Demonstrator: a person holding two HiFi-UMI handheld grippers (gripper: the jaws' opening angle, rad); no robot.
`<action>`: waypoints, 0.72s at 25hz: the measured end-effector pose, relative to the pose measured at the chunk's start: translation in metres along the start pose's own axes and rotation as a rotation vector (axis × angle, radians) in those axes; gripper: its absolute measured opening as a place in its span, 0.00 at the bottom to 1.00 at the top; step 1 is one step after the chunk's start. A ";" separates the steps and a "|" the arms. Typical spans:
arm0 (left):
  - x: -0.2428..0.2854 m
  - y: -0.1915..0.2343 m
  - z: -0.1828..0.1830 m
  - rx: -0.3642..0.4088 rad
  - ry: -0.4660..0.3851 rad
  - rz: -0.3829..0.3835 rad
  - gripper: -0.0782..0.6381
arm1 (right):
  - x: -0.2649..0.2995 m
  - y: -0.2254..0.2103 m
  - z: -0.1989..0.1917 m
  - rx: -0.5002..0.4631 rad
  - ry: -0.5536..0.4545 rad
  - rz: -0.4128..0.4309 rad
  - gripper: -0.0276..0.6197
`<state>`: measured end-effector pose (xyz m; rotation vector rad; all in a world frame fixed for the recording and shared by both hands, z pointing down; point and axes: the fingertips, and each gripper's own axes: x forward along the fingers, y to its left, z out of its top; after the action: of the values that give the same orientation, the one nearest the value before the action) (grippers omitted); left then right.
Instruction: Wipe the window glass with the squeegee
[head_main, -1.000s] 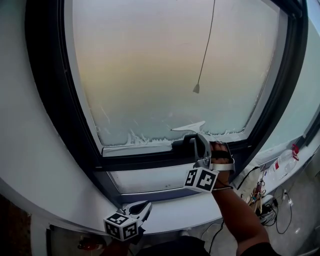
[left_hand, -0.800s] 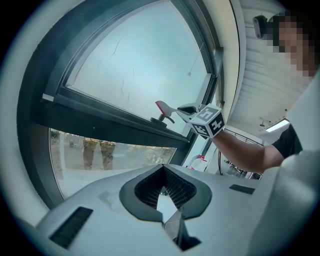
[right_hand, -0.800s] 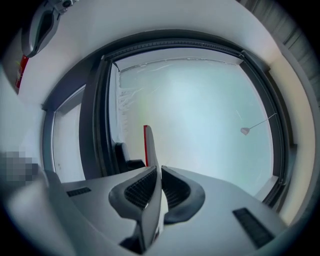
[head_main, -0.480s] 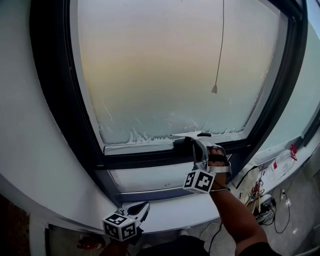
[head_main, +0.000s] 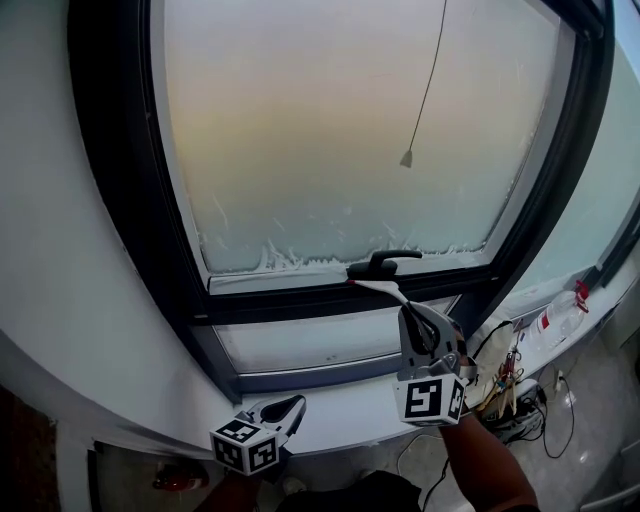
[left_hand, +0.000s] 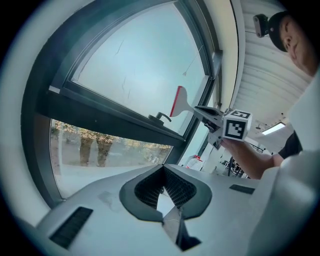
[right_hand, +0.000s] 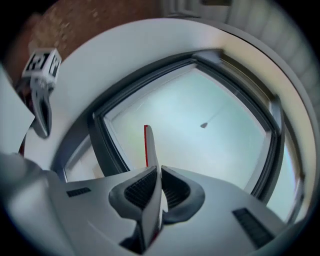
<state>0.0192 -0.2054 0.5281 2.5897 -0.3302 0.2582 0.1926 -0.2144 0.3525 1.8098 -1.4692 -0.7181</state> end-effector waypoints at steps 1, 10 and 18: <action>-0.001 -0.003 0.000 -0.002 -0.008 0.007 0.11 | -0.015 0.000 0.002 0.164 -0.049 0.036 0.08; 0.001 -0.067 -0.021 -0.010 -0.061 0.090 0.11 | -0.127 0.036 -0.083 1.697 -0.220 0.464 0.08; 0.006 -0.178 -0.091 -0.076 -0.139 0.101 0.11 | -0.259 0.046 -0.160 1.656 -0.152 0.559 0.08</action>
<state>0.0640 -0.0107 0.5236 2.5253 -0.5115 0.0983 0.2348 0.0601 0.4856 2.0365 -2.8600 1.0284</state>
